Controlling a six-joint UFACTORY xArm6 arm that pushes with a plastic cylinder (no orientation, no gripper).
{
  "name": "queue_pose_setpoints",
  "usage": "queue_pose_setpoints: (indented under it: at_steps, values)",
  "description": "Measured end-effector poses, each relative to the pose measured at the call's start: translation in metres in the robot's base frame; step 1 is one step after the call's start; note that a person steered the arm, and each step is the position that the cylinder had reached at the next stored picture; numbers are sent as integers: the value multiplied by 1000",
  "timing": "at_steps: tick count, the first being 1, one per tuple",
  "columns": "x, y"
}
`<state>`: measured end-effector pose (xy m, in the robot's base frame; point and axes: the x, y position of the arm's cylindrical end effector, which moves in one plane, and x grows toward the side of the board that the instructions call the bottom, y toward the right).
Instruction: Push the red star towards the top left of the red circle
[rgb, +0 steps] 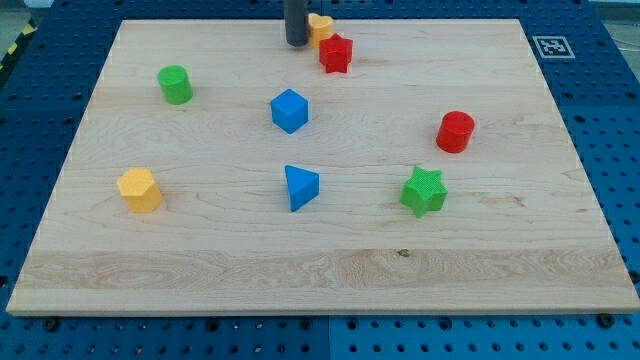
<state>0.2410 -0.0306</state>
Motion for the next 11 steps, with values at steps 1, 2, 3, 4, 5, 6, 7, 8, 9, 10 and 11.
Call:
queue_pose_setpoints:
  at_steps: [1, 2, 3, 4, 5, 6, 7, 8, 9, 10, 11]
  values:
    - [9, 10]
    - [22, 22]
    - [28, 55]
    - [35, 79]
    - [57, 80]
    - [74, 84]
    - [75, 84]
    - [75, 85]
    - [78, 103]
    - [85, 107]
    - [86, 107]
